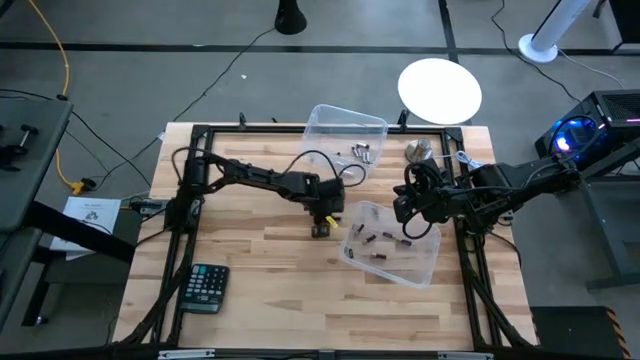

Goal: Sort batteries
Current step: Put the black battery into the bottom transparent bin

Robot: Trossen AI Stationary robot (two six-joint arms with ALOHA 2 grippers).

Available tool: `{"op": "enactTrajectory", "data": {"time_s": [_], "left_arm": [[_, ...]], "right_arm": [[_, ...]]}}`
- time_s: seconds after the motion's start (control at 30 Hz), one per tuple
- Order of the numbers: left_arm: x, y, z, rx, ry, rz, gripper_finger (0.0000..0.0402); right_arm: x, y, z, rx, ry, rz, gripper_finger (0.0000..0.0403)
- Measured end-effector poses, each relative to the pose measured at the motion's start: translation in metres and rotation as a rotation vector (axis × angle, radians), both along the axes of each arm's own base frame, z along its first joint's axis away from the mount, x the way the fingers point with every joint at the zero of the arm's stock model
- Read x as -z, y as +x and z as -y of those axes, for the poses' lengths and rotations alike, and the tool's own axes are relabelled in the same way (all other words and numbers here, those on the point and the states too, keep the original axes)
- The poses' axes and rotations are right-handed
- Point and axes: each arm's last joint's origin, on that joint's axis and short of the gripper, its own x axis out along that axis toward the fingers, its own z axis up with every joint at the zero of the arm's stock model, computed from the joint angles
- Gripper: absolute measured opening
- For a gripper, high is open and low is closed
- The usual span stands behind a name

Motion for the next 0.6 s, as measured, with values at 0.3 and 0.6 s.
{"op": "enactTrajectory", "data": {"time_s": [0.3, 0.6], "left_arm": [[-0.101, -0.033, -0.007, 0.01, 0.059, 0.257, 0.0033], [-0.141, -0.037, 0.076, 0.284, 0.021, 0.618, 0.0033]], "right_arm": [[0.001, 0.0, -0.001, -0.033, 0.039, -0.017, 0.0], [0.008, 0.004, -0.007, -0.086, 0.077, -0.091, 0.0]]}}
